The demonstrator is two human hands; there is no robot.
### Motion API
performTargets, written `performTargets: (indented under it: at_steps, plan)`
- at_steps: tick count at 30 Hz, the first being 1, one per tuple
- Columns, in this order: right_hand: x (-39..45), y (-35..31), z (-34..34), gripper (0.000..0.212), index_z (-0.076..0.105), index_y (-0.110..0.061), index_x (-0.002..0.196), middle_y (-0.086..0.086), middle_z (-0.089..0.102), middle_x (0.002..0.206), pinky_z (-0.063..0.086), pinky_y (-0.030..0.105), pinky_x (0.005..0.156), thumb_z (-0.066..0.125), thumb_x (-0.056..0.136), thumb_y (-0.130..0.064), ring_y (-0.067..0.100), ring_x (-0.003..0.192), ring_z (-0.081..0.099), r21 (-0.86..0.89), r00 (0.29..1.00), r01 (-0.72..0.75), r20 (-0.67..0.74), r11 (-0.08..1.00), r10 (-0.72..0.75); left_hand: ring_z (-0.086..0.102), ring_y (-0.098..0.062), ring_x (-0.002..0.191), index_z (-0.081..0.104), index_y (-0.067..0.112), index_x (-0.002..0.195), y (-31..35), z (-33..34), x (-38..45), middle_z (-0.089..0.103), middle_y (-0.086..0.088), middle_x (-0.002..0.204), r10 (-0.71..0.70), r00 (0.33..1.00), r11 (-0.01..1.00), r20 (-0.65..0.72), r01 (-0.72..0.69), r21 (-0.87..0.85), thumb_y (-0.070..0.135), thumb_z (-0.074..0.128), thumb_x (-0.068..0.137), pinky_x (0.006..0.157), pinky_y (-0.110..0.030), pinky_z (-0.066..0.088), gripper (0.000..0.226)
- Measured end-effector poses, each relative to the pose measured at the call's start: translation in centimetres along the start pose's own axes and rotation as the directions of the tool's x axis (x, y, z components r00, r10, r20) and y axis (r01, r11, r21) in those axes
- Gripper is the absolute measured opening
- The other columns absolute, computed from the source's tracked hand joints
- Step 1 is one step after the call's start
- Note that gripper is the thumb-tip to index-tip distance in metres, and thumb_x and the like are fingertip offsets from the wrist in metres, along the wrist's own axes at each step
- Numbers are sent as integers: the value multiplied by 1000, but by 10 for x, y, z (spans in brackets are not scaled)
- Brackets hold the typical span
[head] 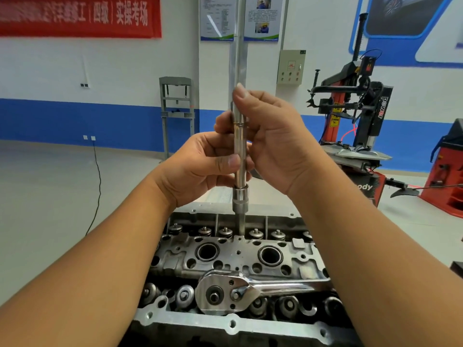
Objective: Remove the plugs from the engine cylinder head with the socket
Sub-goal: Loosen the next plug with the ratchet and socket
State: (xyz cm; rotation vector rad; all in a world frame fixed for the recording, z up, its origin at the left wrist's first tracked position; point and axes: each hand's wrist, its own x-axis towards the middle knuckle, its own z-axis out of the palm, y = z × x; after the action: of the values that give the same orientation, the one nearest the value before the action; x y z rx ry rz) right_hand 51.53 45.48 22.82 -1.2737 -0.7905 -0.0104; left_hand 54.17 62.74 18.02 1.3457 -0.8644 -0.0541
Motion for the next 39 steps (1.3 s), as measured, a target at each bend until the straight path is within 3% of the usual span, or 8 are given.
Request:
performTargets:
  at_steps: [3,9,14,17,22,27,34,39]
  plan:
    - [0,1,0,23,65,-13,89,10,75,87,55,30,54,66,99,-34,24,81,72,39,1000,-6,25,999,5,75,-25,96,78,17,113,1,-1,-3,78,-7,103,-40,997,999,65,42,-27,34,86,83,88,-44,62,35]
    - [3,2,4,28,70,-10,99,11,75,88,61,39,78,59,102,-36,26,84,71,78,1000,-15,12,997,14,76,-25,93,79,18,109,3,0,-4,77,-7,97,-49,994,999,97,49,-5,32,87,81,88,-45,61,33]
    - [-1,2,3,21,65,-16,85,10,74,83,54,32,60,74,92,-34,25,79,70,-11,999,26,-36,1000,-26,75,-20,88,79,17,103,0,2,-1,76,-5,93,-14,1000,999,-26,15,38,39,92,73,83,-41,62,40]
    - [-2,0,5,24,61,-11,93,13,76,87,49,28,45,66,101,-33,25,71,69,21,1000,6,-24,1000,-5,75,-26,97,78,16,113,3,2,-3,77,-10,100,-55,997,998,51,57,-40,43,81,86,86,-47,62,39]
    - [-2,-1,7,28,66,-9,99,11,75,84,56,29,58,56,105,-35,24,81,71,60,999,-29,-15,998,30,75,-26,91,78,15,110,3,3,-4,77,-9,95,-60,995,996,84,65,-59,36,87,81,87,-46,61,36]
    - [-3,-1,6,26,63,-13,89,11,73,83,52,30,58,70,96,-37,24,75,70,-42,999,-2,-50,999,0,75,-18,85,79,15,99,0,6,-1,76,-5,91,-15,1000,1000,-8,15,-9,36,94,71,82,-39,61,38]
    - [-3,-2,8,33,63,-4,107,11,76,83,55,26,57,55,106,-35,22,77,72,67,998,-47,-41,997,50,76,-27,93,79,15,109,2,2,-3,77,-11,98,-67,996,995,62,71,-70,39,82,86,88,-45,61,34]
    - [-2,-1,6,25,66,-15,90,8,75,82,56,32,66,70,95,-39,21,78,72,-24,999,1,-54,1000,-2,76,-18,88,80,16,101,-1,2,-1,77,-3,97,-14,1000,999,15,15,-34,38,87,81,85,-40,61,30]
